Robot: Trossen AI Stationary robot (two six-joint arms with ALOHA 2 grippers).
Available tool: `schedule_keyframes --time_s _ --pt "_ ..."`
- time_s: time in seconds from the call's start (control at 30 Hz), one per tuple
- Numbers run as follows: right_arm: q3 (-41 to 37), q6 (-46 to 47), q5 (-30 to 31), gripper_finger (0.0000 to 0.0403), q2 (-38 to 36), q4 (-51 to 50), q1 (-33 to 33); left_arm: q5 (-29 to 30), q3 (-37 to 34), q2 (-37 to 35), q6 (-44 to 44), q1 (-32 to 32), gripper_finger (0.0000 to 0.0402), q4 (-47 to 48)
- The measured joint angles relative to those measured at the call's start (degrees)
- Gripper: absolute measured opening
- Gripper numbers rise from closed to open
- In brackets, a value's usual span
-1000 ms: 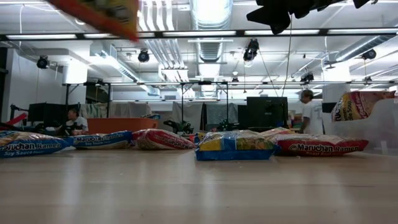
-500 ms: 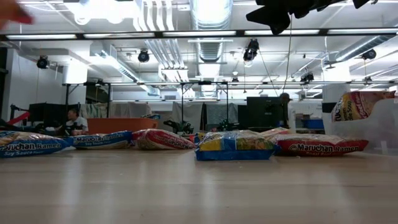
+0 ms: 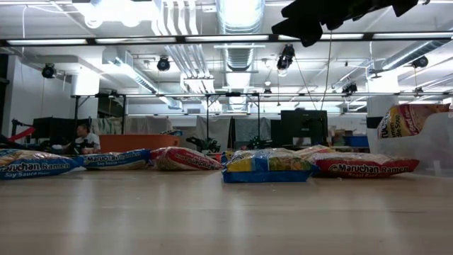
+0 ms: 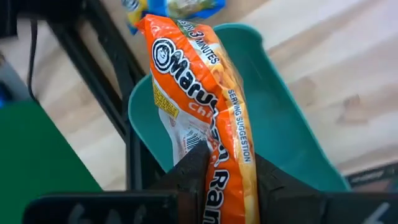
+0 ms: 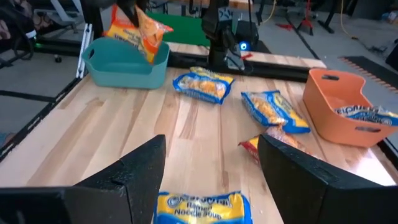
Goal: Sort Maruchan noodles
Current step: Put the orange noodle pack into the green bin
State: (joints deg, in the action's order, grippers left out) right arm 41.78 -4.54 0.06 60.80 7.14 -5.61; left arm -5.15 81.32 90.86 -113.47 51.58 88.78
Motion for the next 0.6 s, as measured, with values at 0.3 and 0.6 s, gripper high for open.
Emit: schedule_keyframes --time_s 0.3,0.6 --pt "0.2 -0.1 0.0 0.0245 0.0 0.6 0.0 -0.1 -6.8 0.0 -2.7 -0.1 0.0047 -8.3" --pt "0.2 -0.1 0.1 0.0247 0.0 0.9 0.0 0.0 -13.3 0.0 -3.0 -0.3 0.0047 -16.2"
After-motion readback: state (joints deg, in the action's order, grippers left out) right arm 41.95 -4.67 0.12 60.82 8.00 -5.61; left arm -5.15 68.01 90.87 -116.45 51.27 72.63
